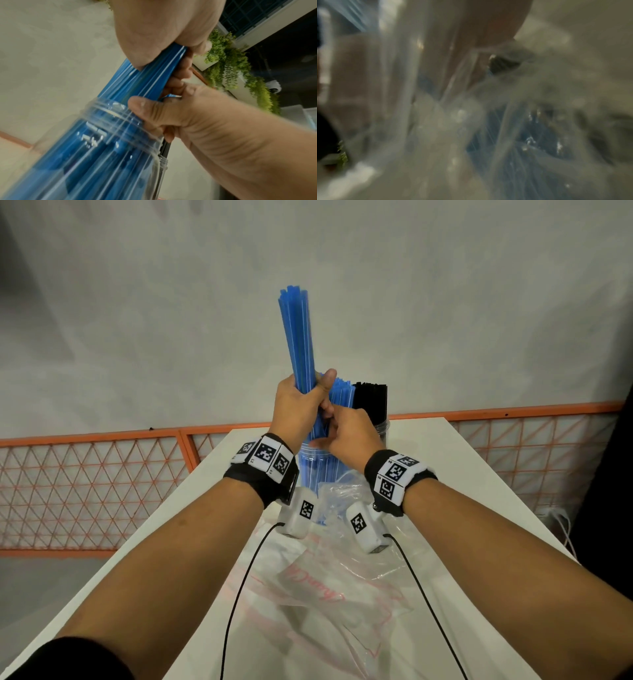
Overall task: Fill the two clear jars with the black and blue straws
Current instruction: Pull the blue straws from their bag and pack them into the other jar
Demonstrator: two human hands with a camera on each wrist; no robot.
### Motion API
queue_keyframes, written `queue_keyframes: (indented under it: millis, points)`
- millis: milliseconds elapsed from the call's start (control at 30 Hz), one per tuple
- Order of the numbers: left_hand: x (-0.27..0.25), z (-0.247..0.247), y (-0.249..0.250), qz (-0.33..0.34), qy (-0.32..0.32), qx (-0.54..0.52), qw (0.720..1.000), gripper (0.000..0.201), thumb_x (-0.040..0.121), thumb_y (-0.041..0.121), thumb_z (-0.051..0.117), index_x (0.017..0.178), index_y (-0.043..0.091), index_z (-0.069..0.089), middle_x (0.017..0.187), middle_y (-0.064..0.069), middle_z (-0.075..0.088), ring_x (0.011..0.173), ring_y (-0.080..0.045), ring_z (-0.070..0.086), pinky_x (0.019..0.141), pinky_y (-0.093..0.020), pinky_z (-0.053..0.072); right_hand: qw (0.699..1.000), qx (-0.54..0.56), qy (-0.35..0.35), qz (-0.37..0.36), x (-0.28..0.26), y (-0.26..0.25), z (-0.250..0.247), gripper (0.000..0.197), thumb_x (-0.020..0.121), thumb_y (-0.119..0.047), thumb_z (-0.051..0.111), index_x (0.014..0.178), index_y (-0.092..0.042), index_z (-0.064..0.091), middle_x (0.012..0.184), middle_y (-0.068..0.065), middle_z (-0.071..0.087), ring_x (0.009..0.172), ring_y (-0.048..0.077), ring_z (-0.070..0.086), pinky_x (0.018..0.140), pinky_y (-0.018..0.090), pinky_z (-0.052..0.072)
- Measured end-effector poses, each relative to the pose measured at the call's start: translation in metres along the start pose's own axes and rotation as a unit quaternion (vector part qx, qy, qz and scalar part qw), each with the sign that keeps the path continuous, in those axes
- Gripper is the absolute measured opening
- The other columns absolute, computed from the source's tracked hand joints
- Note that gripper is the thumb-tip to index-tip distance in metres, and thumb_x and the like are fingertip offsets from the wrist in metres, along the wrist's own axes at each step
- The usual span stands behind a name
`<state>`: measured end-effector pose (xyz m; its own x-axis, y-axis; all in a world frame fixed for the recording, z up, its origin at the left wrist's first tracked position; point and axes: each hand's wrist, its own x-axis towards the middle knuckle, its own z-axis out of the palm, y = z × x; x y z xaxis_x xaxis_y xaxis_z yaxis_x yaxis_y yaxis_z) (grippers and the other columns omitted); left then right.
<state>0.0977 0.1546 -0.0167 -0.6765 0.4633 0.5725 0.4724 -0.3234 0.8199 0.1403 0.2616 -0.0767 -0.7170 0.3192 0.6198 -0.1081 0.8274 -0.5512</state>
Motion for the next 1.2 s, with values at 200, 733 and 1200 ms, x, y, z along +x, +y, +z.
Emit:
queue_keyframes:
  millis: [200,733,1200]
  points:
    - [0.031,-0.006,0.02,0.089,0.05,0.097,0.99,0.031,0.099,0.031,0.057,0.077,0.009,0.061,0.064,-0.004,0.055,0.05,-0.004,0.046,0.053,-0.014,0.042,0.999,-0.032,-0.005,-0.005,-0.001,-0.001,-0.001,0.033,0.072,-0.028,0.084,0.077,-0.022,0.052,0.058,-0.011,0.052,0.05,0.0,0.048,0.05,0.011,0.033]
    - [0.058,0.0,0.016,0.081,0.024,0.352,0.932,0.033,0.09,0.054,0.057,0.104,0.025,0.05,0.116,0.007,0.051,0.12,-0.021,0.043,0.099,-0.04,0.028,0.998,0.02,-0.052,-0.01,-0.002,0.001,-0.016,0.042,0.072,-0.012,0.083,0.089,-0.022,0.045,0.064,-0.001,0.062,0.057,0.012,0.063,0.059,0.026,0.056]
    - [0.05,-0.017,0.003,0.181,-0.068,0.358,0.913,0.056,0.085,0.018,0.065,0.138,0.021,0.048,0.121,0.004,0.058,0.109,-0.017,0.056,0.096,-0.041,0.047,0.994,-0.03,-0.106,0.028,0.011,-0.014,-0.03,0.041,0.068,-0.014,0.084,0.087,-0.014,0.049,0.066,-0.002,0.062,0.054,0.007,0.059,0.051,0.018,0.048]
